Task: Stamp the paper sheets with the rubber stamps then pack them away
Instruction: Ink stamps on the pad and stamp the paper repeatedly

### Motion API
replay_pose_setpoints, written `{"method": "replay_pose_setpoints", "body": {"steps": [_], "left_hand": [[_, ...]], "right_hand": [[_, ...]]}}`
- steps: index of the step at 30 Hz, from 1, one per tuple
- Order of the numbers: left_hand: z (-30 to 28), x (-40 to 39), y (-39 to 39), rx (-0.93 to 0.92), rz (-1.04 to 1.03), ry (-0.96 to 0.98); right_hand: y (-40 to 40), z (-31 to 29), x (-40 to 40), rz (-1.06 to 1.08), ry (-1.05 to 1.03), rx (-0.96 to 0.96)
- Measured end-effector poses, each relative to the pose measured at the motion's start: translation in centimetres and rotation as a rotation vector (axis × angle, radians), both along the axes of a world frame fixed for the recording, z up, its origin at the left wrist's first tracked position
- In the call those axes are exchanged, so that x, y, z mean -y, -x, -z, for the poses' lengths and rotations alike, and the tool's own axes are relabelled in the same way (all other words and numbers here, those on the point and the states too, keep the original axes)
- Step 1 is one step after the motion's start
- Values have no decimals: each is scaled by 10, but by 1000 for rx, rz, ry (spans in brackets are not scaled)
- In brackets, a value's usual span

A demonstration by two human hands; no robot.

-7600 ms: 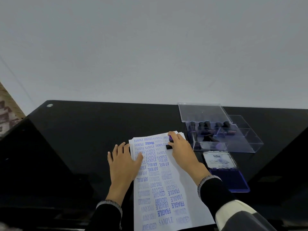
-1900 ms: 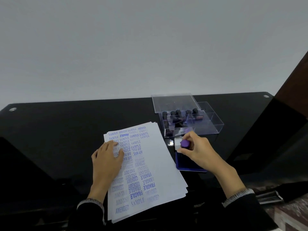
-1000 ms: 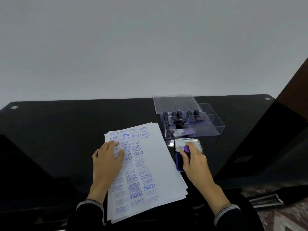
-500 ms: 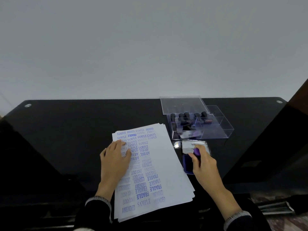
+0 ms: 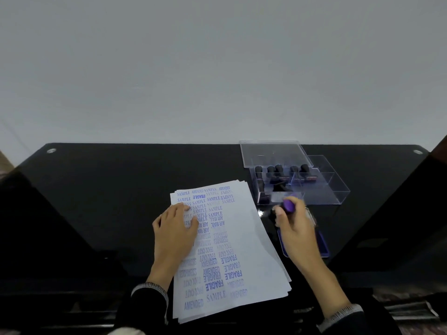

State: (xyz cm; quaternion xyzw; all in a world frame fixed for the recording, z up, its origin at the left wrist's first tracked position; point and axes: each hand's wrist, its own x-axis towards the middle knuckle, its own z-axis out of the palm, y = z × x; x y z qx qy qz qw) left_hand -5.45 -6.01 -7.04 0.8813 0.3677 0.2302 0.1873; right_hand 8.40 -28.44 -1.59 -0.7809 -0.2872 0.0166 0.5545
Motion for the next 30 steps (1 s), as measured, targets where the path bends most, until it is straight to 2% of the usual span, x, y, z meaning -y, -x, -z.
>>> {"method": "replay_pose_setpoints", "body": {"steps": [3, 9, 30], "left_hand": [[0, 1, 1, 14, 4, -11], [1, 0, 1, 17, 2, -24], [7, -1, -2, 22, -22, -73]], "right_hand": [[5, 4, -45, -107, -39, -109], [-5, 14, -99, -73, -17, -43], [-9, 34, -120, -30, 130, 86]]}}
